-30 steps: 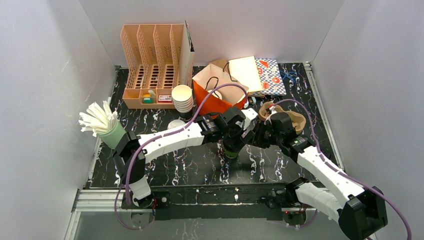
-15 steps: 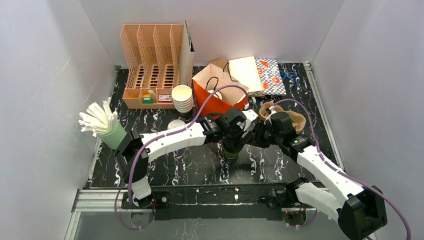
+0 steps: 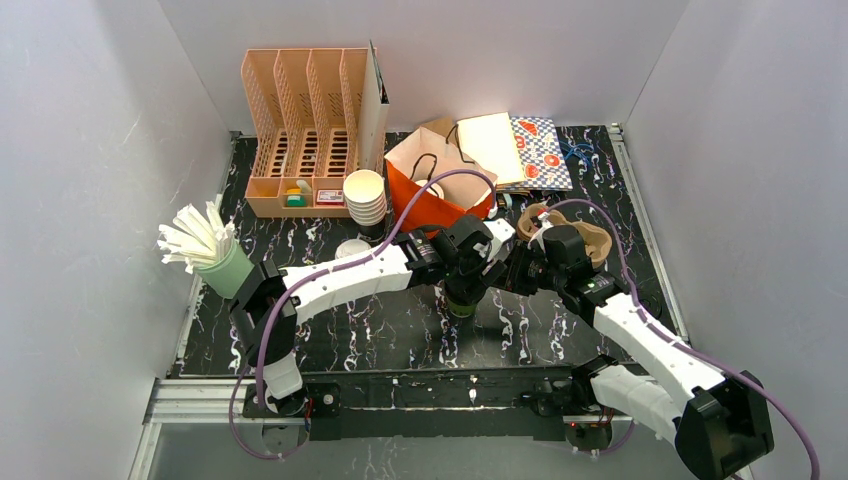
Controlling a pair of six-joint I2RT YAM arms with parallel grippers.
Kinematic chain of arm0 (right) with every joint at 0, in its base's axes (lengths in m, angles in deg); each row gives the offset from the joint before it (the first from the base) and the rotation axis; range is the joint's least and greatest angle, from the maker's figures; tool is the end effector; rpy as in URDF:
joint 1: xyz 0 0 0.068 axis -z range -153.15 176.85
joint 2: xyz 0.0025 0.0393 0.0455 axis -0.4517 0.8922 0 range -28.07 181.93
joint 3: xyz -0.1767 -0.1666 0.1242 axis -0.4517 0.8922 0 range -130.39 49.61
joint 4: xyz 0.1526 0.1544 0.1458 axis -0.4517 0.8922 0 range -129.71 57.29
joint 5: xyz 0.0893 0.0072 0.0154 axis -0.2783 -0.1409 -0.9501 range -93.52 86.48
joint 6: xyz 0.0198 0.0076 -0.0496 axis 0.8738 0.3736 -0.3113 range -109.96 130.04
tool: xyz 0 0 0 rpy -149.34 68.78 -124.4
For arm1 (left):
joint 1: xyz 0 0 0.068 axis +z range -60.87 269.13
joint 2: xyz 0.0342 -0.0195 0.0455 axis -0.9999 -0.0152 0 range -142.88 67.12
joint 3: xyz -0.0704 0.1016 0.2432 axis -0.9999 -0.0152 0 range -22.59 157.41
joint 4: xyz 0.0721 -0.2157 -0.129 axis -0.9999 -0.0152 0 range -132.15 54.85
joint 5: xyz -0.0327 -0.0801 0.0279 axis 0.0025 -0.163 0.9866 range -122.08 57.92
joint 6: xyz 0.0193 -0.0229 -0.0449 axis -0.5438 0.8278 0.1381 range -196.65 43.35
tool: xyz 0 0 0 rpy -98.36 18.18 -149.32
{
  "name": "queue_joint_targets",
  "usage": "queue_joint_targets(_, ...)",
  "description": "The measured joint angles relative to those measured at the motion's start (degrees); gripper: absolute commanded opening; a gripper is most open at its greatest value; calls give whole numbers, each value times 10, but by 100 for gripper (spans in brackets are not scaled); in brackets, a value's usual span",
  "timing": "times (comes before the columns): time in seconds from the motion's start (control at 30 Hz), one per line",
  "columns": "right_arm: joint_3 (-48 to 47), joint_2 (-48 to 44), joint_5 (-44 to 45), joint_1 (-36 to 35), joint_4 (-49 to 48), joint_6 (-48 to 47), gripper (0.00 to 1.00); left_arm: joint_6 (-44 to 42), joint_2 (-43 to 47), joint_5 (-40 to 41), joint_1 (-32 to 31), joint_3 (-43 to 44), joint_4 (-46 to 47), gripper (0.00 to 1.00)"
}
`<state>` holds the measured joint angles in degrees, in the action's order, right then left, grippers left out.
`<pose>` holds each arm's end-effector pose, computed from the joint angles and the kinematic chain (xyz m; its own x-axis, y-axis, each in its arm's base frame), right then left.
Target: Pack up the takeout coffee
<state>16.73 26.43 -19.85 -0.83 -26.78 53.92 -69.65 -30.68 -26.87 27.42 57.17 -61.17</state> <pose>0.1774 0.1044 0.2325 -0.8132 0.3245 -0.4831 -0.1211 0.7177 0.6858 0.1858 -0.3384 0.2801 -0.4303 0.5432 -0.7210 0.7994 0.6002 -0.0249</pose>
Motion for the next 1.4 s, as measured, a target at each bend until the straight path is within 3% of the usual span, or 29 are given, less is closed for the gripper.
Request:
queue_joint_targets(0.67,51,2,-14,6,-88,24,21,-9,-2,11,1,-2,-2,57)
queue_joint_targets(1.07,50,10,-9,6,-81,50,21,-15,-2,11,1,-7,6,56)
queue_joint_targets(1.17,37,7,-4,6,-60,48,25,-16,-2,10,1,-7,10,56)
queue_joint_targets(1.3,20,-9,4,5,-7,26,38,-19,1,-1,1,-15,24,56)
queue_joint_targets(1.4,6,-22,10,4,48,4,40,-22,2,-13,1,-18,35,56)
